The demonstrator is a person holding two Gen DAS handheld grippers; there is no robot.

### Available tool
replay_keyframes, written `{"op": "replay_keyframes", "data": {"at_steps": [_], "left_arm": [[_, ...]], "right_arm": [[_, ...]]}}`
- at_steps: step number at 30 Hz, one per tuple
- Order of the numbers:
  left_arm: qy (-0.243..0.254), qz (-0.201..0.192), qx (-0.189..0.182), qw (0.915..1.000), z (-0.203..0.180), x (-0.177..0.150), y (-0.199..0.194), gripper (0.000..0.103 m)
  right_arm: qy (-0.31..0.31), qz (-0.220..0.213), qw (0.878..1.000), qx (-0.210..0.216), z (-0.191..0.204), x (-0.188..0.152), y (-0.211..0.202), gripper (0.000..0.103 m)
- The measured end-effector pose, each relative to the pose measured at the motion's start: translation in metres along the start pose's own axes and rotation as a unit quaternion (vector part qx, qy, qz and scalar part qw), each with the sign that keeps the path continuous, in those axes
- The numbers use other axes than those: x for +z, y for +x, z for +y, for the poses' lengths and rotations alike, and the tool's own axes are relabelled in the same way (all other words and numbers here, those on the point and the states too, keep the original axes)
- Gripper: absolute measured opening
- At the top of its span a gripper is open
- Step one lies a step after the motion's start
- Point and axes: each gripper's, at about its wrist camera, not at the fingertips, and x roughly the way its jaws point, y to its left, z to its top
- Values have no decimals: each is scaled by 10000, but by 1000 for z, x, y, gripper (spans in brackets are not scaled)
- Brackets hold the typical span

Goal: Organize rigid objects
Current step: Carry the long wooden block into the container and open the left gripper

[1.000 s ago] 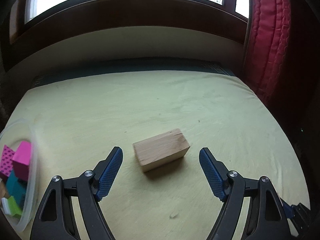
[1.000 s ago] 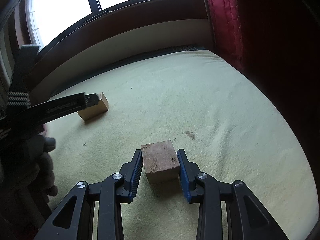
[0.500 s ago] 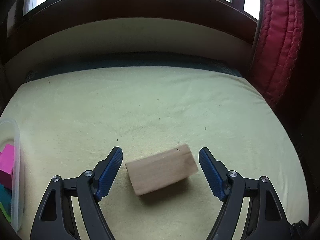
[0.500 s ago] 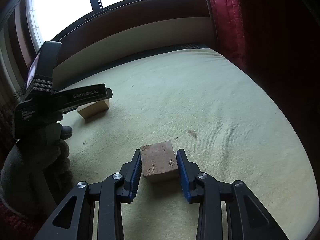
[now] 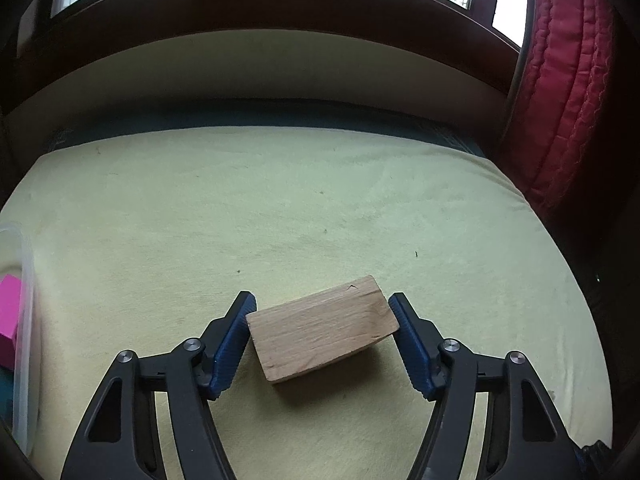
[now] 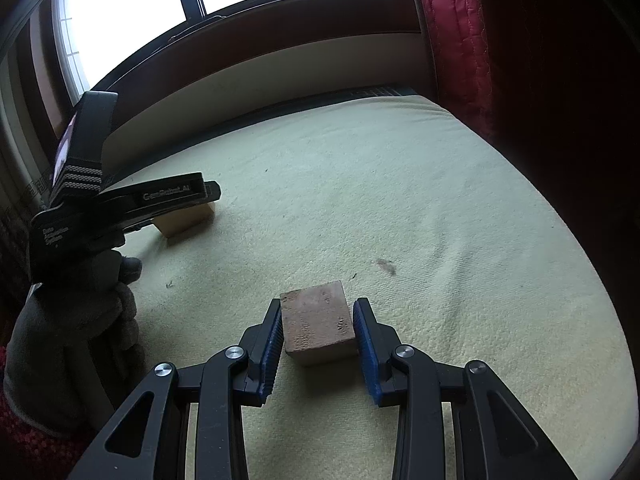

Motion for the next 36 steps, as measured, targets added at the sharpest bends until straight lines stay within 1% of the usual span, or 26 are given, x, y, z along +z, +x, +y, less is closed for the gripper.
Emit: {"op": "replay_keyframes", "data": {"at_steps": [6, 17, 22, 28, 36], "left_arm": [[77, -116, 211, 9997, 1, -6, -13, 69], [68, -262, 395, 9989, 15, -19, -41, 69], [0, -358, 467, 9983, 28, -24, -56, 69], [-184, -529, 545, 9969, 52, -29, -79, 69], [-290, -778, 770, 9936, 78, -38, -106, 69]], "right_arm": [[4, -3, 10000, -6, 0, 0, 0, 37], [3, -9, 10000, -10, 0, 0, 0, 37], [0, -9, 10000, -11, -1, 0, 0, 37], [-13, -3, 10000, 5, -1, 0, 1, 37], [-19, -8, 10000, 1, -1, 0, 1, 37]]}}
